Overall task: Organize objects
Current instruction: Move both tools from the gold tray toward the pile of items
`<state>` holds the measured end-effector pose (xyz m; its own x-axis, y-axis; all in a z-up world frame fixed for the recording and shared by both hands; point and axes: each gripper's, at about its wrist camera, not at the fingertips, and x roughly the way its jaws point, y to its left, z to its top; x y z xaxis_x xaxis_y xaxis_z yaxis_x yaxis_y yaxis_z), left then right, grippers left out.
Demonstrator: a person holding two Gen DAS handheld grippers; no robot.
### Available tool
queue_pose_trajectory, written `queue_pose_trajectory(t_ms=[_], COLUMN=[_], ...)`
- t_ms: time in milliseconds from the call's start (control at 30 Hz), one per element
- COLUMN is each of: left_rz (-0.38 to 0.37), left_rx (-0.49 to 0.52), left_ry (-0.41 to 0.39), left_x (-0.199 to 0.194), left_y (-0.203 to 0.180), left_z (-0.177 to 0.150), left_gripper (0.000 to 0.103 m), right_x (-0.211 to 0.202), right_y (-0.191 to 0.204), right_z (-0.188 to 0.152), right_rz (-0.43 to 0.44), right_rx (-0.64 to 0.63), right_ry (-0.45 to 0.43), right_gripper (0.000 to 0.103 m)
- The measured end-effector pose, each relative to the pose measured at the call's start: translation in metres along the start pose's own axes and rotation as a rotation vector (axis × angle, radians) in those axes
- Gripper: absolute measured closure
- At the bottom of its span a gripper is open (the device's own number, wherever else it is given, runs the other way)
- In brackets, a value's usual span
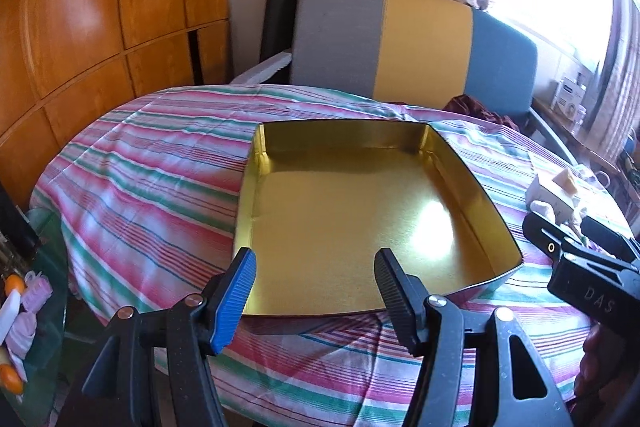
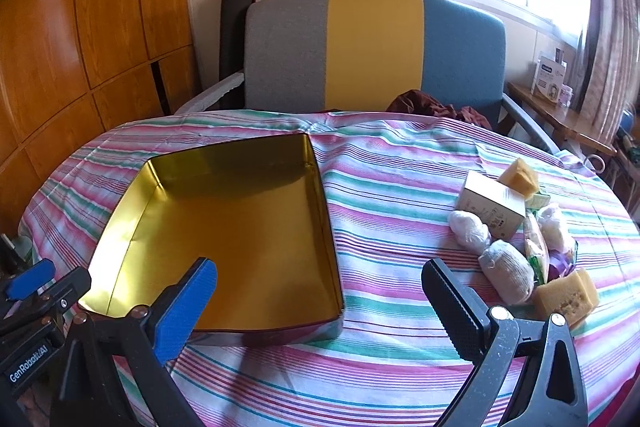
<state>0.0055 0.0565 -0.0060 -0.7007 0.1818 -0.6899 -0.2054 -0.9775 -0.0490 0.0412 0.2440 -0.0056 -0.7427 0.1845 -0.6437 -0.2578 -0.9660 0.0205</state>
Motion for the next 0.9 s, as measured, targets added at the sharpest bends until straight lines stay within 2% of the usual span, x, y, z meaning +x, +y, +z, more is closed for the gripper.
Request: queue_pose_trajectory(t_ms=[100,167,267,400,500,667,900], left_rz=[-0.060,-0.136,-0.252,-0.340,-0.393,-0.461,-0.593], left_rx=[0.042,0.081,0.079,0.105,0.156,0.211,0.351], left_ry=[-0.001,0.013,0.072,0.087,0.079,0.153,0.248], left_x=[0.000,0.000,0.003,0.003,0.001,0.009,0.020], left_y=[-0.008,-0.016,-0.024,-0.043,-0.060,-0.088,-0.151], left_z=[0.000,0.000,0.001,0.003,0.002,0.001,-0.002], left_gripper=[0.040,0.040,0.039,0.038,0.038,0.038,0.039], right_x=[-0.002,-0.004,-0.007,-0.013,-0.021,-0.037,-0.074], right_y=[-0.009,-0.016,-0.029,-0.053,-0.083,-0.157,-0.266], right_z=[0.001,0.003,0.005,0.007,0.007,0.005,-0.016], right_rz=[-0.006,-0.009,-0.019,-0.031,-0.047,-0.073,-0.177], right_rx=[0.011,0.030,0.057,0.104,0.151,0.288,0.537], right_ry=[-0.004,-0.008,-0.009,-0.016,-0.012,0.021,0.015], right_gripper=[0.000,0.000,0.000,0.000,0.000,0.000,0.000])
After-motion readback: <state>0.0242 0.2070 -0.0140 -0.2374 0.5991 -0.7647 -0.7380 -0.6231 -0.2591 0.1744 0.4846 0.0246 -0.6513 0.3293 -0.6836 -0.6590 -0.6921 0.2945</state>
